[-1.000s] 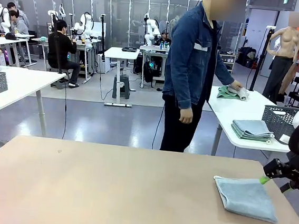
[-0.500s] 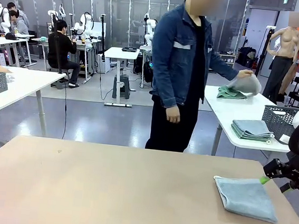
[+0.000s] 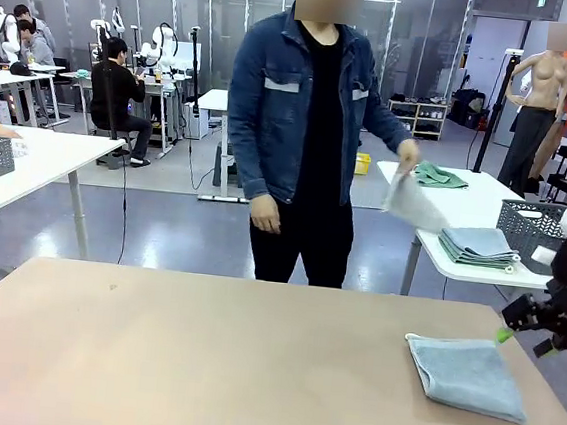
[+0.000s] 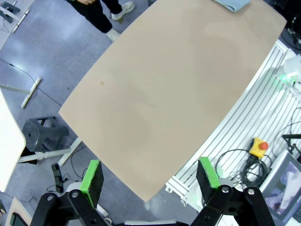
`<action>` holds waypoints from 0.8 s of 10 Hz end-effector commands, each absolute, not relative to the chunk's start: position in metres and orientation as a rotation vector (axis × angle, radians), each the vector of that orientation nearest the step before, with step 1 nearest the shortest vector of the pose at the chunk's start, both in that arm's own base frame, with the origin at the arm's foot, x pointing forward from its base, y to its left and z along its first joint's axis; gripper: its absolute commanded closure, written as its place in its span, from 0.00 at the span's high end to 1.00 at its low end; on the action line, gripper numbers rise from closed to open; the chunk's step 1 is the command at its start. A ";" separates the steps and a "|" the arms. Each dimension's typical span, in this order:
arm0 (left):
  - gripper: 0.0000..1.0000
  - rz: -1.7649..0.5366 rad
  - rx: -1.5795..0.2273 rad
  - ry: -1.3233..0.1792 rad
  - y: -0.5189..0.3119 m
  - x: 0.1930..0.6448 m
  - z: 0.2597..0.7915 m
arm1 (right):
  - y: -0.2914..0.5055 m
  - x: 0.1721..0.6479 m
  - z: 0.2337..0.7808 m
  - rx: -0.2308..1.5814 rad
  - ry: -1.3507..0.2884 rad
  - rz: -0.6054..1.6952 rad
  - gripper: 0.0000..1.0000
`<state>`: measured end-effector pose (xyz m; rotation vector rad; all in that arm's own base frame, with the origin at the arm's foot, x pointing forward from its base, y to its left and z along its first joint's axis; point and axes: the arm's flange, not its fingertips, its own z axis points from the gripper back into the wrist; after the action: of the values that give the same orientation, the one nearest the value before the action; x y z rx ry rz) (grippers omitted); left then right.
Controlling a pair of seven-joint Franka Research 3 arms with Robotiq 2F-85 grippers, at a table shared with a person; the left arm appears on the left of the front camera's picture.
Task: Fold the towels and place them in the basket.
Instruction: When a person lays out a Towel with hook on the table, fold it in half twice.
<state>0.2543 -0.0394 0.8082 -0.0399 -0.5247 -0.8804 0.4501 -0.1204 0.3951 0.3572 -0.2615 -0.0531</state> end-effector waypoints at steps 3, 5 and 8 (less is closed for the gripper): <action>1.00 -0.877 -0.026 -0.525 -0.040 0.253 0.807 | -0.098 0.384 0.551 0.237 -0.273 0.142 0.83; 1.00 -0.877 -0.026 -0.525 -0.040 0.253 0.807 | -0.092 0.350 0.629 0.232 -0.285 0.245 0.83; 1.00 -0.877 -0.026 -0.525 -0.040 0.253 0.807 | -0.072 0.303 0.715 0.213 -0.337 0.345 0.83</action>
<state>0.2542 -0.0395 0.8082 -0.0397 -0.5248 -0.8806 0.3008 -0.0728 0.7066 0.1993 -0.3289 0.3243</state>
